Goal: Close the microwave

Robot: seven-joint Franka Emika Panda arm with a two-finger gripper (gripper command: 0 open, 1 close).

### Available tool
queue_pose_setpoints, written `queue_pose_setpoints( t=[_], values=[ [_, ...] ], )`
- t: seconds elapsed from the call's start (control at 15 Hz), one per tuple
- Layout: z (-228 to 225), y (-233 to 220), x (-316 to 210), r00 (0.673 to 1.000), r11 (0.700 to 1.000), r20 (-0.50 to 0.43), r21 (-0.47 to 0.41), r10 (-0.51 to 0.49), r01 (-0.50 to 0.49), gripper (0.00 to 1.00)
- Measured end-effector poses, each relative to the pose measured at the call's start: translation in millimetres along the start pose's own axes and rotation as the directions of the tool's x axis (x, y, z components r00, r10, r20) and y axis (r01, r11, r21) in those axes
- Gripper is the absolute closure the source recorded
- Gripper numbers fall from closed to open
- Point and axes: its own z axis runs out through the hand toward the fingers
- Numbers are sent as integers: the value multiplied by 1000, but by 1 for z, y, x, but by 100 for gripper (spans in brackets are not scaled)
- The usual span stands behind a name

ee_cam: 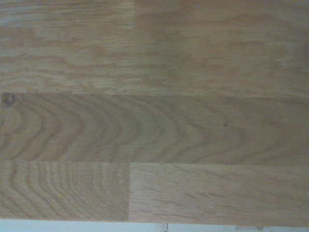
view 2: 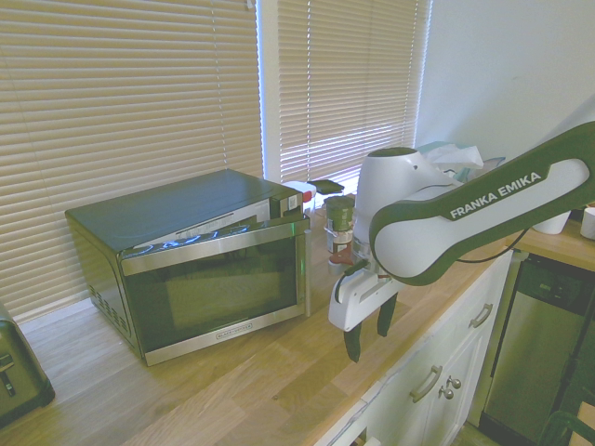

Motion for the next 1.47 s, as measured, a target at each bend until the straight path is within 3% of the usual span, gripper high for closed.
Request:
queue_pose_setpoints(
  t=[0.6,1.2,1.47],
  values=[
    [-2,-23,-9,998,999,-58,32,-15,17,0],
    [-80,-89,-15,988,996,-154,84,-15,28,0],
    [-90,-121,3,987,997,-158,81,24,-11,0]
  ],
)
